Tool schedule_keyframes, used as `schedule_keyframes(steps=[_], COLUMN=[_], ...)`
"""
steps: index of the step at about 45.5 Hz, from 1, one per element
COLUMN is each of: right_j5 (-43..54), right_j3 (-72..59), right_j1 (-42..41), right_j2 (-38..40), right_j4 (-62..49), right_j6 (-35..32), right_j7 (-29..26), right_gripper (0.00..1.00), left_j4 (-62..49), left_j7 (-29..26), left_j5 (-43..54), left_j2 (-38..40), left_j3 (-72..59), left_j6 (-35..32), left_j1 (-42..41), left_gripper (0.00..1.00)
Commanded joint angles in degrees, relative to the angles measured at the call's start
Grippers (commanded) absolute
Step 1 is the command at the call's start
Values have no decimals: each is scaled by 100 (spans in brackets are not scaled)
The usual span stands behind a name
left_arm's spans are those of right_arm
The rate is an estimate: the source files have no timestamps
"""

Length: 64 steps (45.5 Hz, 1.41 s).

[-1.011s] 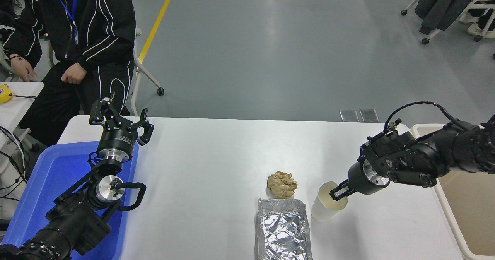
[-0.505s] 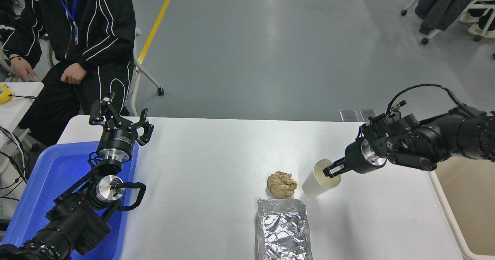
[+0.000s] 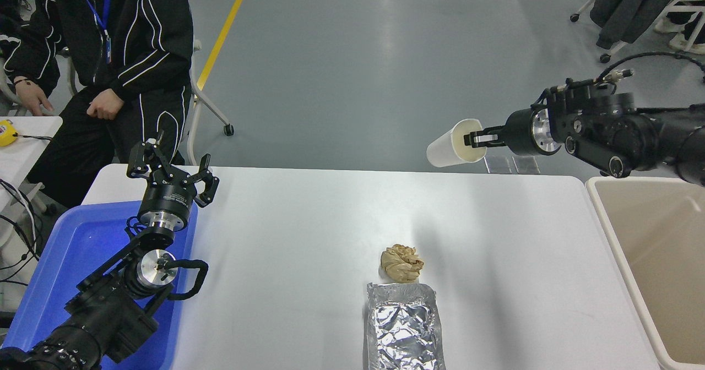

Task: Dispose of the paper cup in the dustbin

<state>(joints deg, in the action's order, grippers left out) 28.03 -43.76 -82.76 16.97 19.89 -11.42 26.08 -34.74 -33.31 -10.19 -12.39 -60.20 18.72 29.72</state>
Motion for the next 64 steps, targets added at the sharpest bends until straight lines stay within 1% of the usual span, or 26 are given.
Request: schedule_keyframes(steps=[1, 7, 16, 22, 34, 44, 55, 64], right_j5=[-1299, -1695, -1739, -1722, -1687, -1730, -1678, -1739], right_j3=[114, 315, 1194, 1625, 1968, 2627, 2733, 2891], right_j1=[489, 726, 1192, 1569, 2308, 3125, 4048, 4532], right_j2=[16, 122, 350, 570, 1141, 1519, 1449, 1063], right_j4=[-1522, -1848, -2480, -2762, -2894, -2877, -2842, -2824], right_j6=[-167, -150, -123, -71, 219, 263, 342, 343], right_j7=[-129, -515, -1648, -2141, -2493, -2520, -2581, -2573], right_gripper=[0, 0, 0, 0, 0, 0, 0, 0], left_j4=[-6, 2, 2, -6, -6, 2, 2, 2], left_j7=[0, 0, 0, 0, 0, -9, -9, -9], left_j5=[-10, -1, -1, -1, -1, -1, -1, -1], left_j2=[0, 0, 0, 0, 0, 0, 0, 0], left_j3=[0, 0, 0, 0, 0, 0, 0, 0], left_j6=[0, 0, 0, 0, 0, 0, 0, 0], left_j1=[-1, -1, -1, -1, -1, -1, -1, -1], left_gripper=[100, 100, 100, 100, 100, 100, 100, 100])
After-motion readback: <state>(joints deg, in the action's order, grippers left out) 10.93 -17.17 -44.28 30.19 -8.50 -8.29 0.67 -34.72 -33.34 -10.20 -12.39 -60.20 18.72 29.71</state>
